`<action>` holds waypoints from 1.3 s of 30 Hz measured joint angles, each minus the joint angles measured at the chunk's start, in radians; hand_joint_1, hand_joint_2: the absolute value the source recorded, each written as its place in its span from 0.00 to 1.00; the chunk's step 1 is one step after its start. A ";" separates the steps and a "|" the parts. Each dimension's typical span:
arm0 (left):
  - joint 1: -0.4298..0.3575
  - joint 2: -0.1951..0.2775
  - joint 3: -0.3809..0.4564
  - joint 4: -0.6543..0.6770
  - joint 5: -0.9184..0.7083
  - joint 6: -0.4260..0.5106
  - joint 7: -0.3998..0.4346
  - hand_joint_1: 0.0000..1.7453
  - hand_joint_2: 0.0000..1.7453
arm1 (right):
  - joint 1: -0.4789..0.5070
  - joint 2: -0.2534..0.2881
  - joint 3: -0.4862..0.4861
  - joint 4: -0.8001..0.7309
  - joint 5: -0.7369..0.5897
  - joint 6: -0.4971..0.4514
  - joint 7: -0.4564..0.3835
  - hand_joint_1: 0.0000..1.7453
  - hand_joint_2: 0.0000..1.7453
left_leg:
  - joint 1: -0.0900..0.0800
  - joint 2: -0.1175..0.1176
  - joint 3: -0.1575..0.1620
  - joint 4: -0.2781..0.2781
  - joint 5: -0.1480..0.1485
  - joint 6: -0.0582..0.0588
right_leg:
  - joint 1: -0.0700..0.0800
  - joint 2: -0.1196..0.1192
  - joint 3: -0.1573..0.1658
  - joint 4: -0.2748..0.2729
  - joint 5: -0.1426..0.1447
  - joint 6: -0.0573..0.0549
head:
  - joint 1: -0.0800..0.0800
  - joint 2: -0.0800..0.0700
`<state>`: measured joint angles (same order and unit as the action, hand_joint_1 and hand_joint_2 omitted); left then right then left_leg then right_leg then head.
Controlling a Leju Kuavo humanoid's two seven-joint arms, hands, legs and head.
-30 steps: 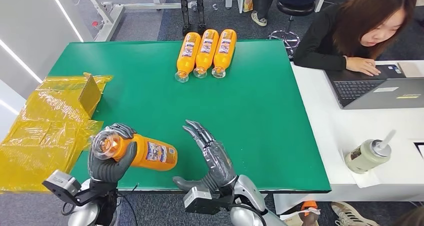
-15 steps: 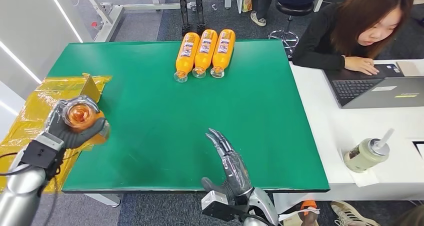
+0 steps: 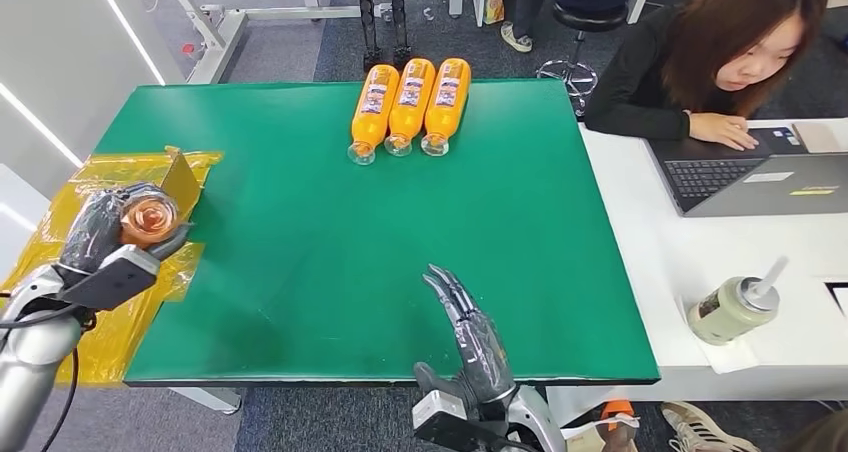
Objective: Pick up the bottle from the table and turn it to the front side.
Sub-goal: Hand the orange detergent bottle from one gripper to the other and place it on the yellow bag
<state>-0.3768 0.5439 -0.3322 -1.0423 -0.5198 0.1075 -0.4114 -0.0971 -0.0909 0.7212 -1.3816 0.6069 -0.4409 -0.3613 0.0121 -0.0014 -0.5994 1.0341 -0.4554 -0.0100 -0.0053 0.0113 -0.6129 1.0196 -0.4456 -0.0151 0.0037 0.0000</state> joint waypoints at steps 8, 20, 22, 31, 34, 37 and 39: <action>-0.105 -0.145 -0.118 0.393 -0.227 0.205 0.038 1.00 1.00 | 0.089 -0.035 -0.021 -0.100 0.023 0.014 0.034 0.00 0.00 | -0.001 0.001 0.000 0.000 0.000 0.000 | -0.001 0.001 0.000 0.000 0.001 0.000 | 0.000 0.000; -0.066 -0.253 -0.236 0.629 -0.450 0.420 0.232 0.00 1.00 | 0.103 -0.080 -0.026 -0.111 -0.051 0.053 -0.008 0.00 0.00 | -0.002 0.008 0.009 -0.004 -0.004 -0.002 | -0.003 0.009 0.005 0.000 0.000 -0.001 | 0.000 0.000; -0.054 -0.260 -0.239 0.641 -0.455 0.418 0.239 0.00 1.00 | 0.107 -0.087 -0.026 -0.111 -0.052 0.048 -0.011 0.00 0.00 | -0.002 0.008 0.010 -0.004 -0.004 -0.002 | -0.003 0.009 0.005 0.001 -0.001 -0.002 | 0.000 0.000; -0.042 -0.270 -0.216 0.653 -0.491 0.419 0.216 0.00 1.00 | 0.109 -0.101 -0.026 -0.103 -0.069 0.036 -0.020 0.00 0.00 | -0.001 0.005 0.010 -0.005 -0.003 -0.003 | -0.002 0.005 0.007 0.001 -0.001 -0.003 | 0.000 0.000; -0.039 -0.273 -0.203 0.653 -0.500 0.424 0.210 0.00 1.00 | 0.106 -0.101 -0.026 -0.097 -0.070 0.034 -0.023 0.00 0.00 | -0.001 0.005 0.010 -0.005 -0.003 -0.003 | -0.002 0.005 0.007 0.001 -0.001 -0.003 | 0.000 0.000; -0.039 -0.276 -0.188 0.653 -0.505 0.425 0.205 0.00 1.00 | 0.092 -0.101 -0.026 -0.090 -0.075 0.035 -0.023 0.00 0.00 | -0.001 0.005 0.010 -0.005 -0.003 -0.003 | -0.002 0.005 0.007 0.001 -0.001 -0.003 | 0.000 0.000; -0.038 -0.277 -0.182 0.653 -0.507 0.423 0.203 0.00 1.00 | 0.082 -0.101 -0.026 -0.088 -0.080 0.037 -0.023 0.00 0.00 | -0.001 0.005 0.010 -0.005 -0.003 -0.003 | -0.002 0.005 0.007 0.001 -0.001 -0.003 | 0.000 0.000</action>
<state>-0.4152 0.2670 -0.5141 -0.3891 -1.0270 0.5306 -0.2087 -0.0146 -0.1919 0.6954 -1.4692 0.5266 -0.4040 -0.3845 0.0108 0.0034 -0.5894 1.0291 -0.4584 -0.0126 -0.0069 0.0163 -0.6057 1.0205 -0.4469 -0.0178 0.0038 0.0000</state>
